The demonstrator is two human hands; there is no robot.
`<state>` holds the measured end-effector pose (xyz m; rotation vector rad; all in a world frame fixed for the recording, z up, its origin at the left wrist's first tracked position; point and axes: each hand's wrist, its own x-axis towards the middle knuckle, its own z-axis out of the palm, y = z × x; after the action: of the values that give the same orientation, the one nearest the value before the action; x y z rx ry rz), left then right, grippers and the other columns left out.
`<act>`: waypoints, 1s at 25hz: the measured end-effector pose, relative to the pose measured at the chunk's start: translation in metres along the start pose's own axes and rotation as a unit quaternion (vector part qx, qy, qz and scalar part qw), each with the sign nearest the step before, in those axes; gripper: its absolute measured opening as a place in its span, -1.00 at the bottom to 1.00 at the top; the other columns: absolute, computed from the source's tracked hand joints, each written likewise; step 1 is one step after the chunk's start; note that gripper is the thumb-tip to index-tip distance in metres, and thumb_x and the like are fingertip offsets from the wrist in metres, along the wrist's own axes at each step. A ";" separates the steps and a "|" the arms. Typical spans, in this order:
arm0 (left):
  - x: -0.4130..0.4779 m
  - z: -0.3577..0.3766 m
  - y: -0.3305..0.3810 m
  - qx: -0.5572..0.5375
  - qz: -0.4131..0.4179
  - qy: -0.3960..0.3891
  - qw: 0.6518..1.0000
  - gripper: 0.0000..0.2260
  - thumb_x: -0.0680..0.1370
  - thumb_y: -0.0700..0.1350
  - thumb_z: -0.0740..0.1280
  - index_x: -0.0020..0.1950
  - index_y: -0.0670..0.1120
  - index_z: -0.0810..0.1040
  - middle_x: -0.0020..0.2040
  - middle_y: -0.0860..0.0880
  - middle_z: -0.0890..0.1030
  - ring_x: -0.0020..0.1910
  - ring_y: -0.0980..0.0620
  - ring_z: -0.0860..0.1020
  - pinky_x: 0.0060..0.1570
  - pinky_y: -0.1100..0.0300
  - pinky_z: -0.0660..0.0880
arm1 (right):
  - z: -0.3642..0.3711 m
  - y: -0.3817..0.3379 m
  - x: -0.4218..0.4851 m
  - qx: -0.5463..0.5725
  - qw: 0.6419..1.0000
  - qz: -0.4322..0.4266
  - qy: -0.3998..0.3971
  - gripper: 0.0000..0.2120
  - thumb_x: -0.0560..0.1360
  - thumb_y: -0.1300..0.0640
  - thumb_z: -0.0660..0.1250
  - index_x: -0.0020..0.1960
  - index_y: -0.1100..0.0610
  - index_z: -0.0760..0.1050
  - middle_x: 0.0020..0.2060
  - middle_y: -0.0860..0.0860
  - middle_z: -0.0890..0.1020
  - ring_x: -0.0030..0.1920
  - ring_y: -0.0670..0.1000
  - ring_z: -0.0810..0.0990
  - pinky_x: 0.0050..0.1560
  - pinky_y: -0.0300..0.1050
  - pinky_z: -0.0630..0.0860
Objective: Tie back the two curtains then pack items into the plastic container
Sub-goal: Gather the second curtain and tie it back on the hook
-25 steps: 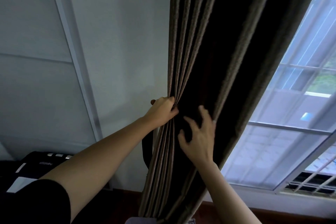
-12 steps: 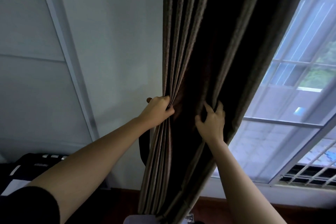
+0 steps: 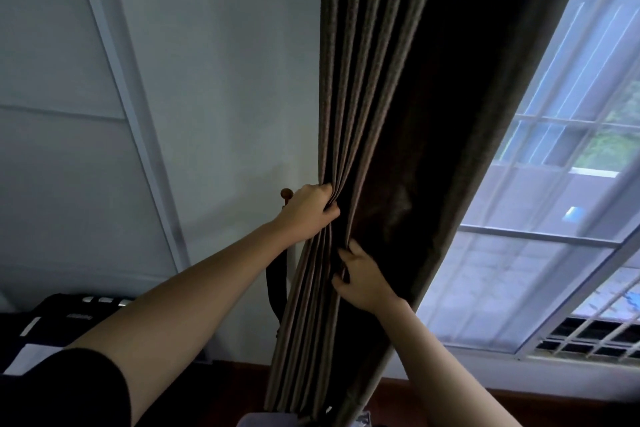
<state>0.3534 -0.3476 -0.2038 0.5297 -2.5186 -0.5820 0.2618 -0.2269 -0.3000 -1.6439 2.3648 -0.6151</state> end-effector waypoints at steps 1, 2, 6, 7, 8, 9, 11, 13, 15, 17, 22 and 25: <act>0.000 0.000 0.001 0.000 -0.001 0.001 1.000 -0.68 0.54 -0.20 0.25 -0.37 -0.04 0.22 -0.42 0.04 0.35 -0.47 0.12 0.35 -0.40 0.19 0.28 | 0.004 0.002 0.000 -0.010 1.000 0.002 -0.017 -0.53 0.35 0.02 0.23 0.20 0.20 0.47 0.20 0.11 0.41 0.17 0.14 0.48 0.19 0.01 0.45; 0.000 0.001 0.003 0.005 -0.001 0.004 1.000 -0.66 0.54 -0.20 0.25 -0.38 -0.03 0.20 -0.43 0.03 0.34 -0.48 0.12 0.33 -0.39 0.16 0.29 | 0.006 0.003 0.000 -0.021 0.999 0.000 -0.028 -0.54 0.36 0.03 0.25 0.20 0.21 0.46 0.22 0.12 0.39 0.19 0.16 0.47 0.20 0.02 0.45; -0.002 0.003 0.009 0.021 0.004 0.019 1.000 -0.63 0.53 -0.18 0.24 -0.40 0.00 0.14 -0.46 0.02 0.31 -0.48 0.00 0.36 -0.26 -0.02 0.44 | 0.015 0.005 0.002 -0.028 0.999 -0.010 -0.032 -0.52 0.39 0.03 0.28 0.24 0.23 0.43 0.31 0.15 0.34 0.24 0.19 0.43 0.25 0.03 0.41; -0.003 0.003 0.011 0.024 0.004 0.019 1.000 -0.63 0.53 -0.19 0.23 -0.40 -0.01 0.14 -0.46 0.02 0.31 -0.46 -0.02 0.38 -0.22 -0.02 0.44 | 0.016 0.006 0.002 -0.024 0.999 -0.013 -0.028 -0.51 0.39 0.01 0.27 0.25 0.22 0.43 0.32 0.14 0.34 0.24 0.18 0.43 0.25 0.03 0.42; -0.003 0.003 0.013 0.023 0.005 0.018 1.000 -0.63 0.53 -0.19 0.23 -0.40 -0.01 0.15 -0.46 0.02 0.32 -0.45 -0.03 0.38 -0.21 0.00 0.43 | 0.016 0.008 0.003 -0.024 0.999 -0.016 -0.024 -0.51 0.39 0.00 0.26 0.26 0.20 0.43 0.33 0.13 0.33 0.24 0.18 0.44 0.25 0.03 0.42; -0.003 0.003 0.014 0.021 0.005 0.016 1.000 -0.64 0.54 -0.19 0.23 -0.40 -0.01 0.16 -0.46 0.02 0.32 -0.45 -0.03 0.39 -0.21 0.03 0.41 | 0.015 0.008 0.003 -0.029 0.999 -0.017 -0.020 -0.50 0.40 -0.01 0.25 0.27 0.20 0.42 0.33 0.12 0.33 0.23 0.17 0.44 0.24 0.03 0.43; -0.003 0.004 0.019 0.020 0.008 0.010 1.000 -0.66 0.53 -0.11 0.27 -0.39 -0.02 0.21 -0.46 0.01 0.36 -0.46 0.00 0.40 -0.27 0.09 0.38 | 0.019 0.006 0.002 -0.046 0.999 -0.027 -0.010 -0.50 0.40 -0.01 0.25 0.27 0.20 0.41 0.33 0.13 0.34 0.21 0.18 0.45 0.23 0.03 0.43; -0.003 0.008 0.025 0.036 0.004 0.011 0.999 -0.69 0.50 0.05 0.31 -0.31 -0.10 0.34 -0.39 -0.04 0.47 -0.42 0.00 0.47 -0.34 0.13 0.43 | 0.026 -0.001 0.000 -0.049 0.998 -0.031 -0.011 -0.41 0.40 -0.08 0.19 0.35 0.18 0.34 0.37 0.13 0.30 0.28 0.18 0.39 0.31 0.02 0.36; -0.002 0.015 0.029 0.076 -0.005 0.028 0.997 -0.68 0.51 0.08 0.31 -0.19 -0.18 0.42 -0.29 -0.12 0.54 -0.32 -0.06 0.54 -0.32 0.09 0.48 | 0.029 -0.007 -0.003 -0.033 0.999 -0.030 -0.027 -0.25 0.35 -0.19 0.09 0.46 0.13 0.20 0.48 0.09 0.16 0.40 0.16 0.27 0.40 0.03 0.26; 0.000 0.016 0.030 0.079 -0.015 0.050 0.996 -0.80 0.53 -0.09 0.27 -0.19 -0.21 0.40 -0.25 -0.19 0.56 -0.25 -0.16 0.57 -0.27 0.04 0.49 | 0.020 -0.008 -0.008 -0.046 0.997 -0.038 -0.040 -0.25 0.34 -0.21 0.07 0.47 0.07 0.20 0.52 0.06 0.08 0.47 0.14 0.17 0.47 0.07 0.12; -0.003 0.008 0.014 0.074 -0.010 0.057 0.996 -0.84 0.50 -0.16 0.30 -0.16 -0.25 0.44 -0.23 -0.21 0.59 -0.26 -0.18 0.56 -0.13 0.00 0.49 | -0.042 -0.001 -0.047 -0.002 0.879 0.077 0.471 -0.62 0.32 0.04 0.32 0.14 -0.10 0.56 0.45 0.21 0.23 0.48 0.15 0.10 0.44 0.07 -0.20; -0.013 0.007 0.017 0.064 0.016 0.051 0.997 -0.81 0.49 -0.18 0.30 -0.25 -0.16 0.33 -0.36 -0.07 0.45 -0.43 -0.02 0.40 -0.07 -0.02 0.49 | -0.071 0.027 -0.035 0.031 0.911 0.116 0.393 -0.49 0.30 0.03 0.34 0.26 -0.07 0.50 0.48 0.29 0.03 0.50 0.21 0.04 0.44 0.10 0.04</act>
<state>0.3558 -0.3254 -0.2053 0.5507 -2.4737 -0.3740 0.2239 -0.1703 -0.2507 -1.1750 2.9466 -1.5051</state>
